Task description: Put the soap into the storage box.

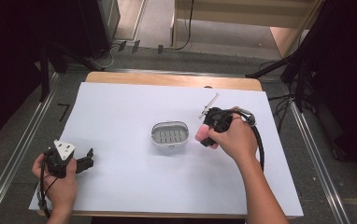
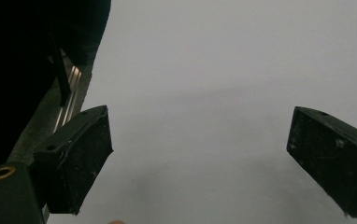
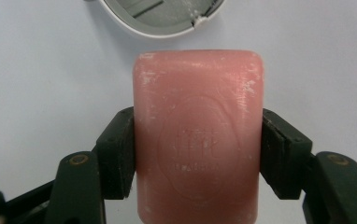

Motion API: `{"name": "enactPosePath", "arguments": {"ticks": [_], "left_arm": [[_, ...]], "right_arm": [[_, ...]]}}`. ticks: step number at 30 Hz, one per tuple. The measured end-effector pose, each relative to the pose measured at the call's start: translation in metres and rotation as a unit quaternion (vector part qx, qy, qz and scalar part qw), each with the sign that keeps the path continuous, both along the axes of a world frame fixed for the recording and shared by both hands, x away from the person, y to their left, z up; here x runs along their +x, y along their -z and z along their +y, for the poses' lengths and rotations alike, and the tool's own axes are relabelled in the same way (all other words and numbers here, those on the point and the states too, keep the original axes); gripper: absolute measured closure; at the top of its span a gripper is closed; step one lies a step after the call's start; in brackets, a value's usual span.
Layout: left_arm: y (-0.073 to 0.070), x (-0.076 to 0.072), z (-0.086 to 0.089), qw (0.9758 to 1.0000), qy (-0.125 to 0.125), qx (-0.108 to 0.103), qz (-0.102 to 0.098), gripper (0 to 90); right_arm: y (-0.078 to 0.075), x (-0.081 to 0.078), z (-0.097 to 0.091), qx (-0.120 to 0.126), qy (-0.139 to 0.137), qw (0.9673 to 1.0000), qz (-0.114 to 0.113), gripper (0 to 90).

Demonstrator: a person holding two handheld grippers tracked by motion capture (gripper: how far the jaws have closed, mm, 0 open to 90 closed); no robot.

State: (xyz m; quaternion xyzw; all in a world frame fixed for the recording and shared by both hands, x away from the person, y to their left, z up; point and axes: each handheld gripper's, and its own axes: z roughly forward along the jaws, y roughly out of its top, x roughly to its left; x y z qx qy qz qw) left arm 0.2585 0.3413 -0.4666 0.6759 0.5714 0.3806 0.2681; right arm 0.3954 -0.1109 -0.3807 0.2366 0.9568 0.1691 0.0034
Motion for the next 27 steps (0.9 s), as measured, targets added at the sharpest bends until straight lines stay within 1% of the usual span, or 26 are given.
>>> {"name": "enactPosePath", "arguments": {"ticks": [5, 10, 15, 16, 17, 18, 20, 27], "left_arm": [[0.000, 0.000, 0.000, 1.0000, 0.000, -0.001, 0.000, 7.3], [0.000, 0.000, 0.000, 1.0000, 0.000, -0.002, 0.001, 7.3], [0.000, 0.000, 0.000, 1.0000, 0.000, -0.002, 0.000, 7.3], [0.000, 0.000, 0.000, 1.0000, 0.000, -0.002, 0.000, 7.3], [0.000, 0.000, 0.000, 1.0000, 0.000, -0.002, 0.000, 7.3], [0.000, 0.000, 0.001, 1.0000, 0.000, -0.002, 0.002, 7.3], [0.000, 0.000, 0.001, 1.0000, 0.000, -0.002, 0.002, 7.3], [0.000, 0.000, 0.001, 1.0000, 0.001, -0.003, 0.002, 7.3]], "right_arm": [[-0.006, 0.002, 0.011, -0.007, -0.014, 0.9999, -0.003, 38.7], [-0.011, 0.004, 0.021, -0.001, -0.026, 0.9996, -0.007, 38.7], [-0.012, 0.007, 0.034, -0.002, -0.044, 0.9990, -0.013, 38.7], [-0.013, 0.007, 0.037, -0.002, -0.044, 0.9990, -0.012, 38.7], [-0.012, 0.009, 0.039, -0.002, -0.050, 0.9986, -0.016, 38.7], [-0.013, 0.009, 0.042, -0.002, -0.047, 0.9988, -0.012, 38.7], [-0.013, 0.011, 0.046, 0.001, -0.051, 0.9986, -0.015, 38.7], [-0.014, 0.016, 0.065, 0.001, -0.072, 0.9972, -0.019, 38.7]]}}
